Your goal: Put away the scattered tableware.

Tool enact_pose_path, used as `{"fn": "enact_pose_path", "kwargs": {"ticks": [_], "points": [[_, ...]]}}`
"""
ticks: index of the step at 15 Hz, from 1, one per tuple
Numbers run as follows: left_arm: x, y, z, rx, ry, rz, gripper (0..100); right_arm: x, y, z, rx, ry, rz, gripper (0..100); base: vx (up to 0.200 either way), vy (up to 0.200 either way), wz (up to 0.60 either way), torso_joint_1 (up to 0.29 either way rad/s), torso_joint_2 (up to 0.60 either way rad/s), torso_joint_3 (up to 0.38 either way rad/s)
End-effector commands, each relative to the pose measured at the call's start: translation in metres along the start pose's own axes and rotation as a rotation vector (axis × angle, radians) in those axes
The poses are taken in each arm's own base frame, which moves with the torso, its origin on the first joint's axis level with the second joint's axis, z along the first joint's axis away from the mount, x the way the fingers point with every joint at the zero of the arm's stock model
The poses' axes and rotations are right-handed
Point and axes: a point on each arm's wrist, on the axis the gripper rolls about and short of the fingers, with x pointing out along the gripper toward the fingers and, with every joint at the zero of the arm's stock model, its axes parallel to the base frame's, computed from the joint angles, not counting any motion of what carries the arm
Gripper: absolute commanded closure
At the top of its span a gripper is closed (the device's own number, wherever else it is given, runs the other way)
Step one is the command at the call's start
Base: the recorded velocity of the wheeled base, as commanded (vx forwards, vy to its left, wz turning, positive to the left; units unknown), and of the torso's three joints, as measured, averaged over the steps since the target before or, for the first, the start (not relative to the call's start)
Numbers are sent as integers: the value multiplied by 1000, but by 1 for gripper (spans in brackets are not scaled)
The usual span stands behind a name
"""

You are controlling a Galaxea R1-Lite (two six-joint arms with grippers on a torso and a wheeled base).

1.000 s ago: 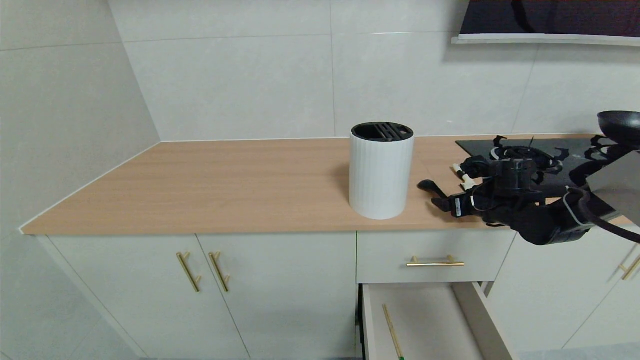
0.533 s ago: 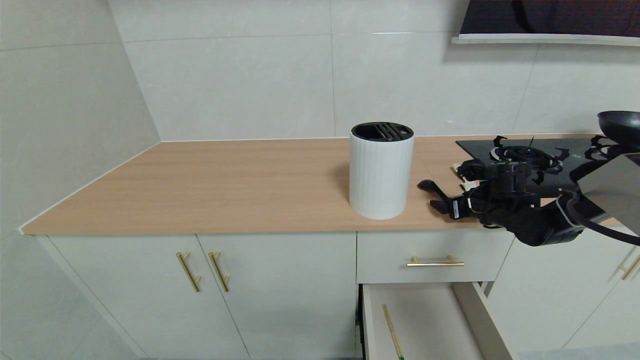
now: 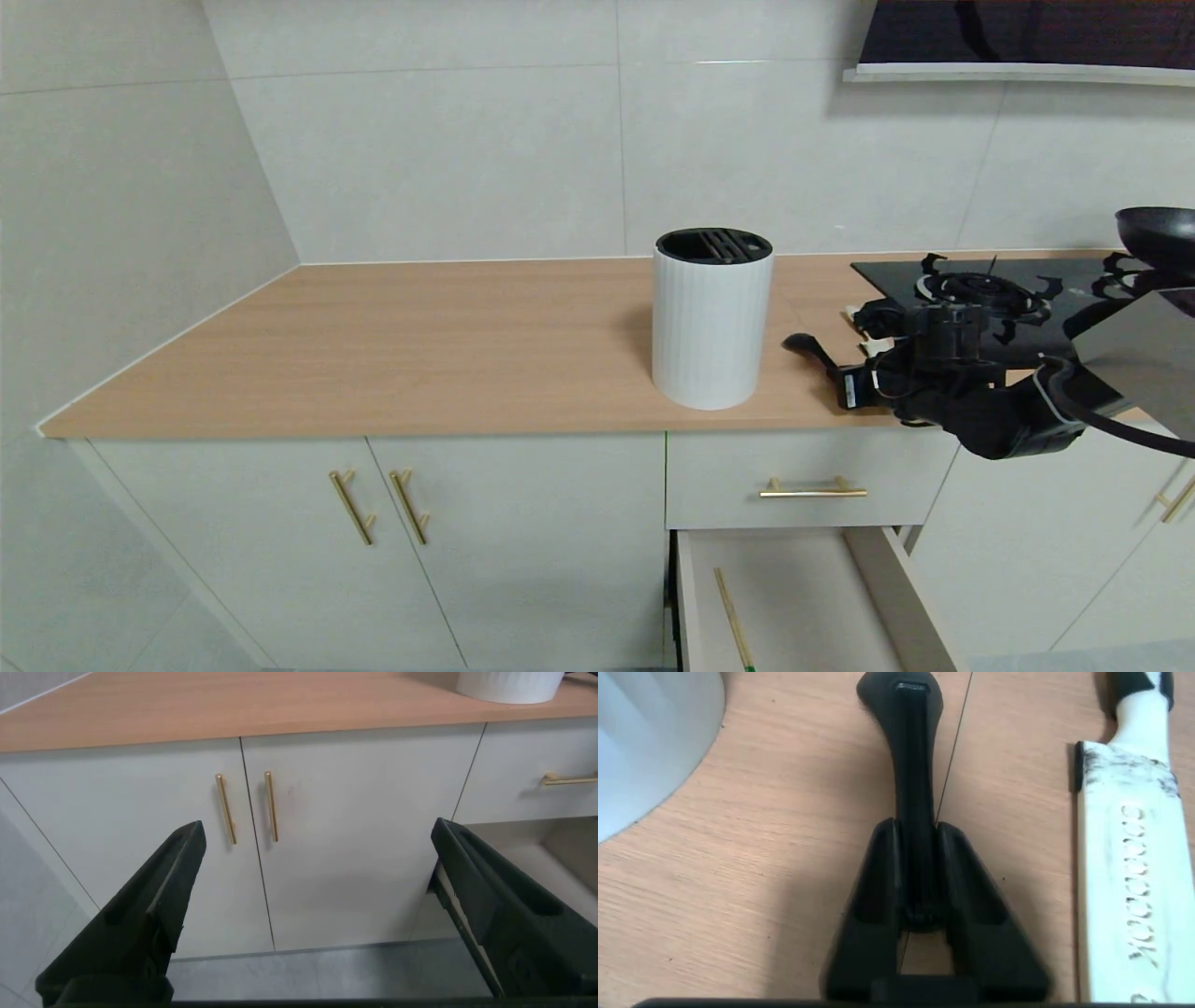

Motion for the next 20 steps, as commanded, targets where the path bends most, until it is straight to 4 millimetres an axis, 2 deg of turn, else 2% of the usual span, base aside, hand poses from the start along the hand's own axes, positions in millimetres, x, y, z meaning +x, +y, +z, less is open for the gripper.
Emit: {"fn": "enact_pose_path", "kwargs": {"ticks": [1,7,9,10,11,13,15,16,18,20], "points": [[0,0,0,0,0,-1,0,-1,-1,1,0,-3,-1,100,0,0,0,0,0,0],[0,0,0,0,0,-1,0,-17,-5,23,15,-50,-12,100,0,0,0,0,0,0],[0,0,0,0,0,-1,0,-42,-6,44,68,-46,-6,100,0,0,0,0,0,0],[0,0,0,0,0,-1,0,-46,-6,46,76,-39,-3,100,0,0,0,0,0,0],[0,0,0,0,0,-1,0,-59,-5,53,98,-20,0,100,0,0,0,0,0,0],[0,0,0,0,0,-1,0,-88,-1,72,169,9,10,100,0,0,0,0,0,0],[0,0,0,0,0,-1,0,-114,10,80,207,49,36,100,0,0,0,0,0,0],[0,0,0,0,0,-1,0,-123,14,80,218,73,44,100,0,0,0,0,0,0],[0,0,0,0,0,-1,0,-154,28,70,226,150,76,100,0,0,0,0,0,0],[0,0,0,0,0,-1,0,-173,33,61,215,165,89,100,0,0,0,0,0,0]]}}
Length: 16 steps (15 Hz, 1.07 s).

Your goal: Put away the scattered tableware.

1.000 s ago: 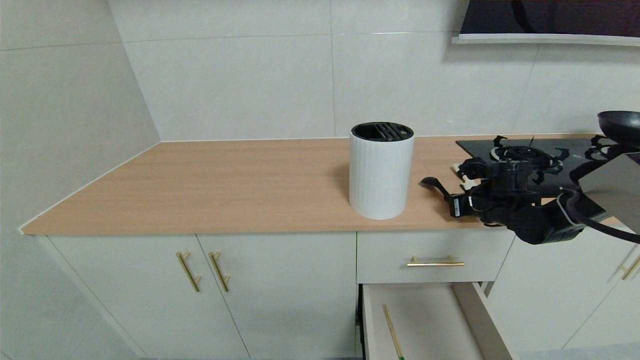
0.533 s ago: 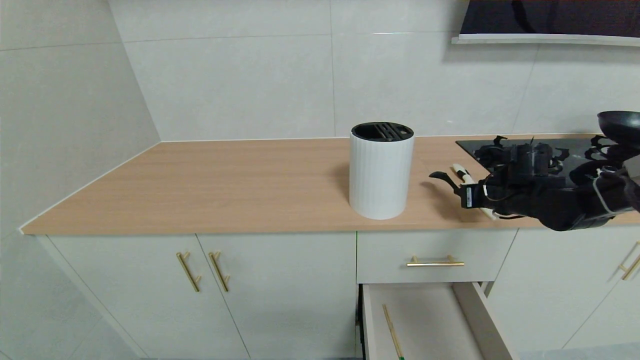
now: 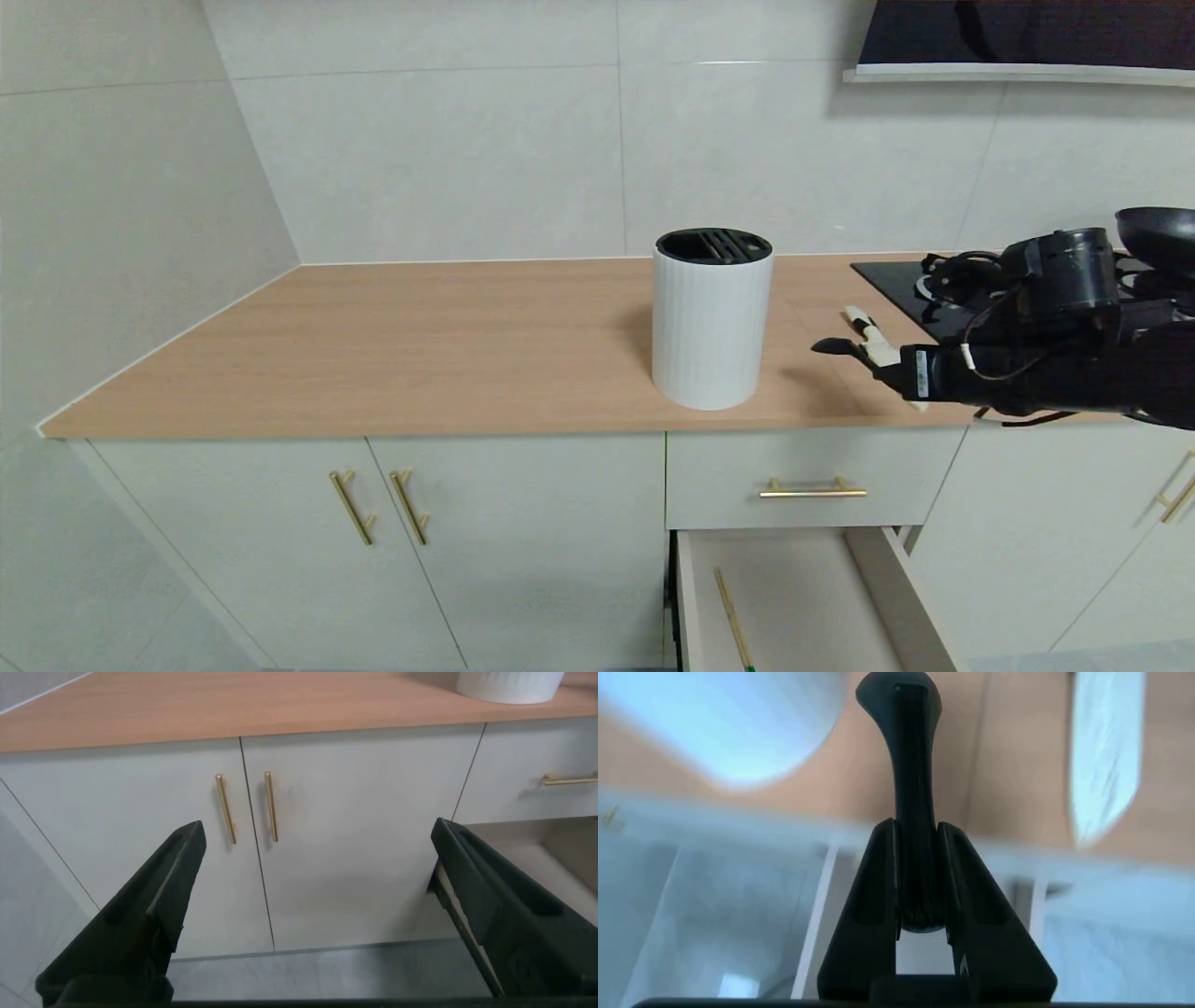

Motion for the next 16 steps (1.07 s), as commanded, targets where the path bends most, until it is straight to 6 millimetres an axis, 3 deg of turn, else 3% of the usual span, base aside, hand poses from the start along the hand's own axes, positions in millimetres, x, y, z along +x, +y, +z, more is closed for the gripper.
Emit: {"fn": "enact_pose_path", "kwargs": {"ticks": [1,4,7,16], "points": [[0,0,0,0,0,0,0,-38,12,-13,-19,-7,29,100,0,0,0,0,0,0],[0,0,0,0,0,0,0,-50,13,-36,-27,45,33,100,0,0,0,0,0,0],[0,0,0,0,0,0,0,-47,13,-53,-62,104,34,100,0,0,0,0,0,0],[0,0,0,0,0,0,0,-34,16,-65,-81,165,39,100,0,0,0,0,0,0]]}}
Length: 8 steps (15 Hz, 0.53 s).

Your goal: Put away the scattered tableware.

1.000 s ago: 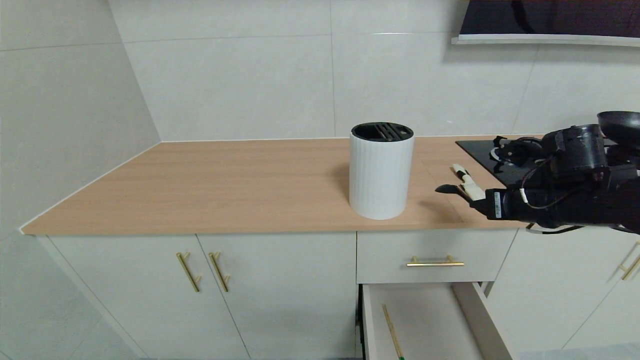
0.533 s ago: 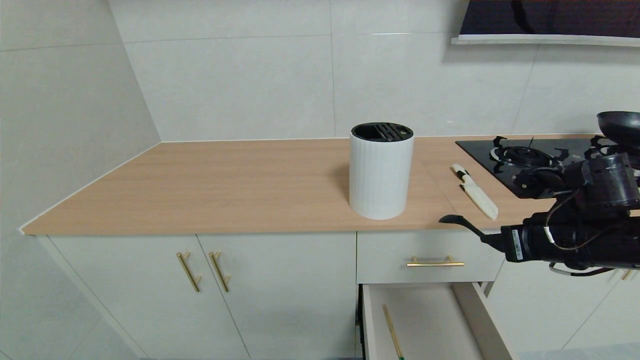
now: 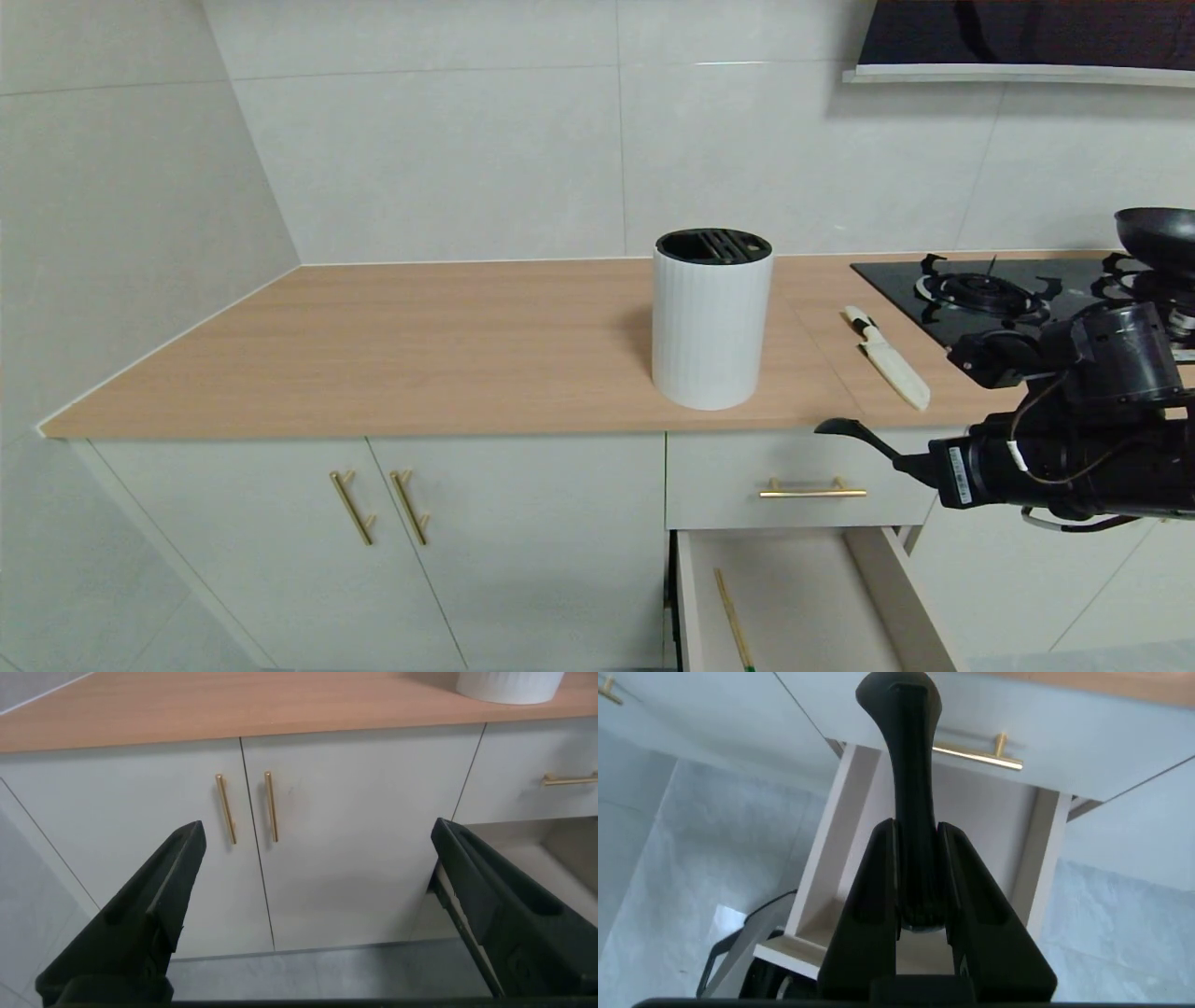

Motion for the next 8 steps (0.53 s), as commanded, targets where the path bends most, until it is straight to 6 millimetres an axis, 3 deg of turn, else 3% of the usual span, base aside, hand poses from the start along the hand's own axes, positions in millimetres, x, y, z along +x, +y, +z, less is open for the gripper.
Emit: {"fn": "enact_pose_path", "kwargs": {"ticks": [1,8], "points": [[0,0,0,0,0,0,0,9,-1,-3,1,28,-2,100,0,0,0,-80,188,110],[0,0,0,0,0,0,0,11,0,-4,-1,29,0,100,0,0,0,-193,446,252]]}}
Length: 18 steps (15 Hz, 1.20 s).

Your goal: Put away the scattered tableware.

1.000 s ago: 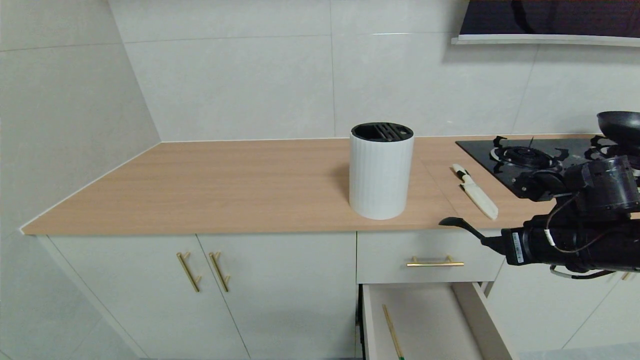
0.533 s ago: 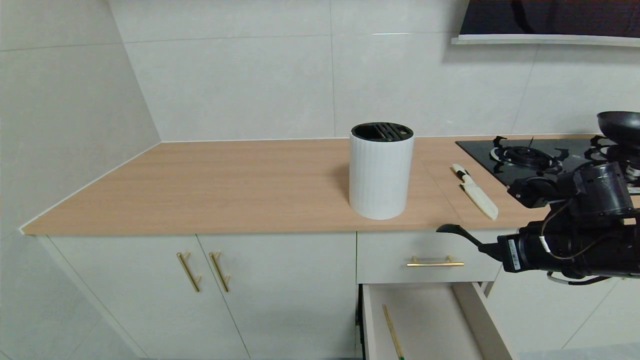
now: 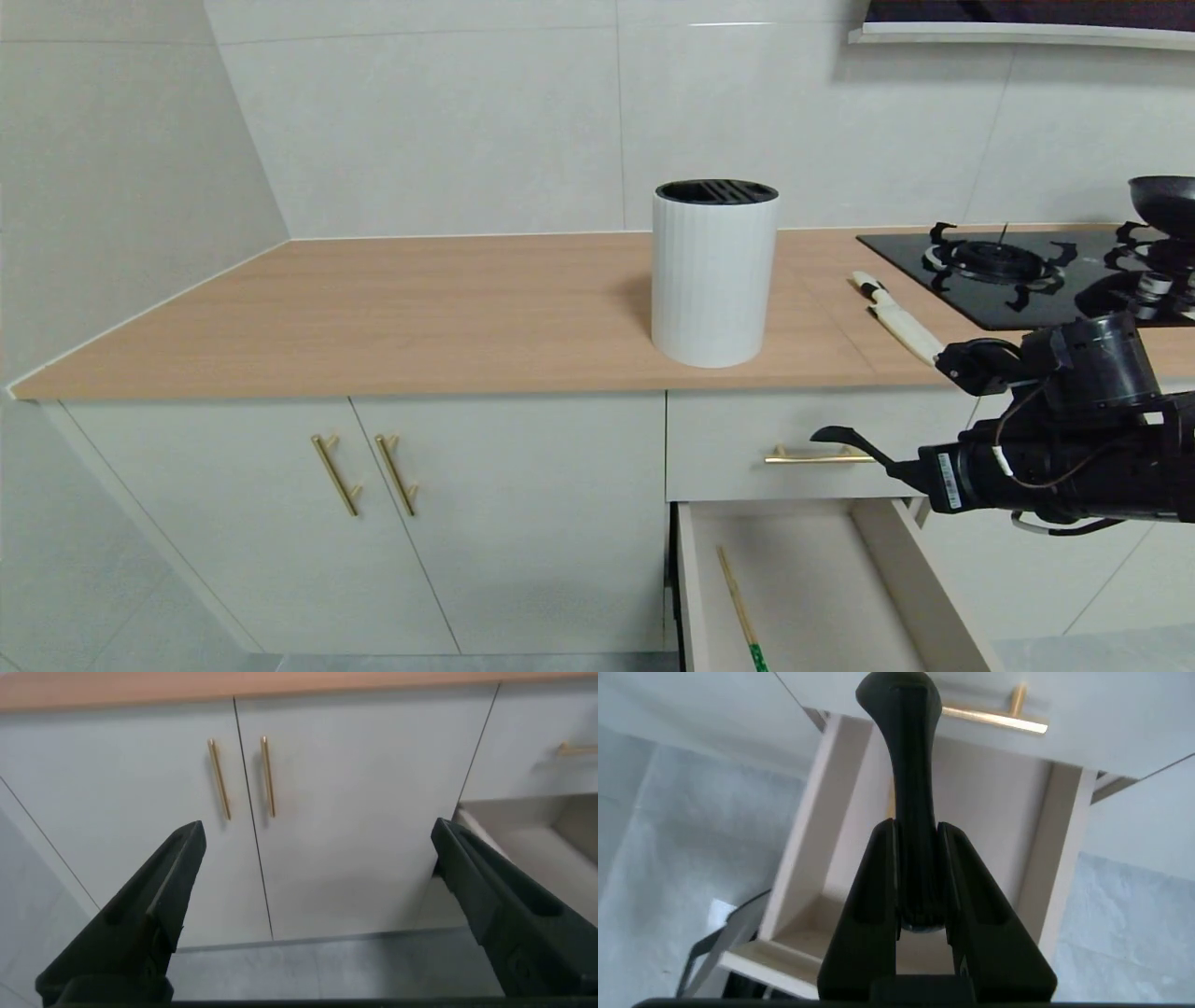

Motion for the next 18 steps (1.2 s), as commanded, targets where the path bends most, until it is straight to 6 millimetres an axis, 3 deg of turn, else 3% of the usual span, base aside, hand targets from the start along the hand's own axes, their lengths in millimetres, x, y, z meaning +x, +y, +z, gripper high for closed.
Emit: {"fn": "enact_pose_path", "kwargs": {"ticks": [1,13,18], "points": [[0,0,0,0,0,0,0,2,0,-1,0,7,2,100,0,0,0,-203,481,281],[0,0,0,0,0,2,0,6,0,-2,1,19,-1,100,0,0,0,-161,462,301],[0,0,0,0,0,0,0,8,-1,-3,2,26,-1,100,0,0,0,-28,118,81]]}}
